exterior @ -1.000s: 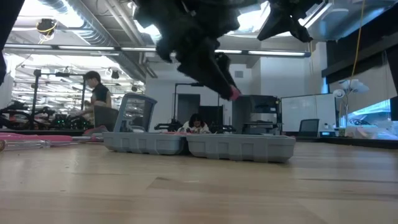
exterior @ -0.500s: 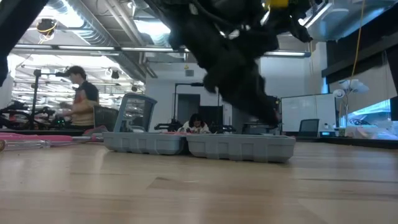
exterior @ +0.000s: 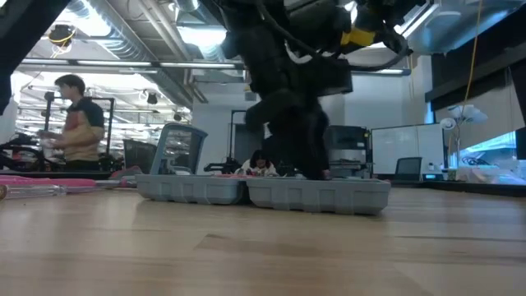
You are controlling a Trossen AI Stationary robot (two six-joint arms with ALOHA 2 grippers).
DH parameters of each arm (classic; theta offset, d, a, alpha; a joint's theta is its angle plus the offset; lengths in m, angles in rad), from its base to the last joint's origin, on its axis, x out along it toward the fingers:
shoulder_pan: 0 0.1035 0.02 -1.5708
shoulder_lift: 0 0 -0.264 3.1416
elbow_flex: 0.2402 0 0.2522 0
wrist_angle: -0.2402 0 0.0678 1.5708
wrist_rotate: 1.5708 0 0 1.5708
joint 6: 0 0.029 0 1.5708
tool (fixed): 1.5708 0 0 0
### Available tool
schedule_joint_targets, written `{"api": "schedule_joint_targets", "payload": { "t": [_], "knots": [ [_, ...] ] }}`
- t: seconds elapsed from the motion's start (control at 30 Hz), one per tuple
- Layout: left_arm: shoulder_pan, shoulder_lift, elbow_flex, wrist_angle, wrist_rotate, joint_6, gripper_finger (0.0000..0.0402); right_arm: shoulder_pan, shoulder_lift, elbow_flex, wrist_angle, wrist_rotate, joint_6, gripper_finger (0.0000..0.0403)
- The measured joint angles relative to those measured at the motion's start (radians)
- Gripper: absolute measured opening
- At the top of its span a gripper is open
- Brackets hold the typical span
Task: Prefit tool cases
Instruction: Put the right orange multi bit set into the gray prefit tool case
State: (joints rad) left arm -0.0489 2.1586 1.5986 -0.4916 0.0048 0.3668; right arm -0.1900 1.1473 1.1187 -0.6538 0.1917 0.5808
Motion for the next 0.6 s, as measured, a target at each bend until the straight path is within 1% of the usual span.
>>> {"api": "schedule_joint_targets", "payload": {
  "t": [0.13,0.3,0.53,0.6],
  "knots": [
    [-0.004,-0.001,0.001,0.082,0.005,-0.033,0.0234,0.000,0.000,0.000,0.001,0.000,0.000,0.0000],
    [-0.004,-0.001,0.001,0.046,0.017,-0.023,0.0234,0.000,0.000,0.000,0.001,0.000,0.000,0.0000],
    [-0.004,-0.001,0.001,0.055,0.019,-0.014,0.0234,0.000,0.000,0.000,0.001,0.000,0.000,0.0000],
    [-0.004,0.000,0.000,0.056,0.042,-0.001,0.0234,0.000,0.000,0.000,0.001,0.000,0.000,0.0000]
  ]
}}
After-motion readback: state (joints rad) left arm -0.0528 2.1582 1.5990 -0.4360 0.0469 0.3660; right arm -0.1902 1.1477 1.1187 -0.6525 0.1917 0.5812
